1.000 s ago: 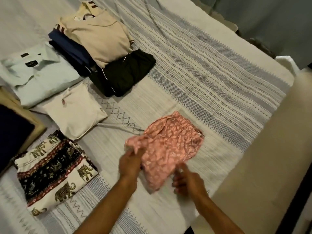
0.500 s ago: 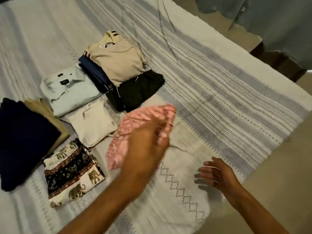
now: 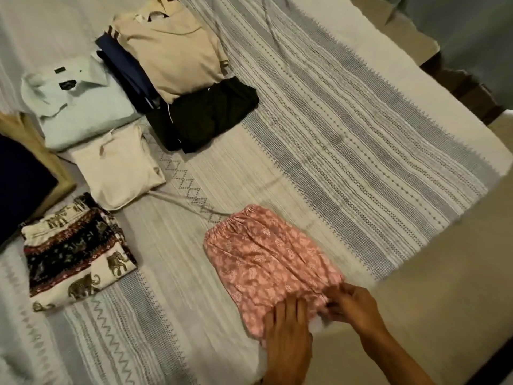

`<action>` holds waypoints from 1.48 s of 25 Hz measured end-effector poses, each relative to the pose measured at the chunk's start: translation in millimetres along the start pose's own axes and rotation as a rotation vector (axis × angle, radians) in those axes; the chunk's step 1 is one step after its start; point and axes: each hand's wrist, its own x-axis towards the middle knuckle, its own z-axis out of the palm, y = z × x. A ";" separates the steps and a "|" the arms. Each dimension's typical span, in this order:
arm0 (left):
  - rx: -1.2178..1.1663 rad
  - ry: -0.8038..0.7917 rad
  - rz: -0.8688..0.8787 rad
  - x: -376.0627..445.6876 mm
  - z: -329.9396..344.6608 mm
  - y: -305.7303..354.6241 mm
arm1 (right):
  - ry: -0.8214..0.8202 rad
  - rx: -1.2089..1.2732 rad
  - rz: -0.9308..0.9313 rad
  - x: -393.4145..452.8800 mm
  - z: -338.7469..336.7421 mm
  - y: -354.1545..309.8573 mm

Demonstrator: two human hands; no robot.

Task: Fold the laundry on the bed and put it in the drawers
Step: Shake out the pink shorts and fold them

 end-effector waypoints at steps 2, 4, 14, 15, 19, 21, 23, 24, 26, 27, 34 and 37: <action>-0.101 -0.119 -0.045 -9.3 -10.5 -11.2 | -0.008 -0.025 -0.014 -6.3 -0.1 -7.9; 0.027 -0.082 0.011 -21.4 -33.0 -15.1 | -0.018 -0.061 -0.008 -13.6 3.1 -18.5; -0.485 0.154 -0.083 27.0 -201.5 -41.0 | -0.252 -0.046 -0.251 -21.7 50.8 -149.6; -0.529 0.180 -0.131 44.0 -204.3 -55.3 | -0.234 -0.016 -0.278 -11.3 62.3 -157.1; -0.673 0.139 -0.341 69.9 -194.6 -101.0 | 0.072 -0.096 -0.262 28.8 95.4 -134.5; -0.661 0.202 -0.334 68.9 -186.5 -110.2 | 0.033 0.036 -0.156 32.2 109.9 -113.2; -0.669 0.223 -0.327 67.1 -180.6 -112.4 | -0.193 0.278 -0.021 28.4 123.4 -93.2; -0.667 0.215 -0.329 66.1 -180.3 -113.3 | -0.289 0.382 0.016 24.9 133.2 -86.5; -0.654 0.192 -0.333 67.6 -176.8 -114.9 | -0.351 0.496 -0.007 23.1 151.6 -78.3; -0.636 0.171 -0.332 68.1 -175.7 -117.0 | -0.345 0.499 -0.031 22.9 160.8 -77.2; -0.765 0.185 -0.448 55.3 -198.6 -126.8 | -0.238 0.232 -0.088 19.8 193.5 -124.3; -0.899 0.252 -0.521 39.0 -207.2 -147.8 | -0.150 -0.044 -0.294 -2.6 191.4 -180.5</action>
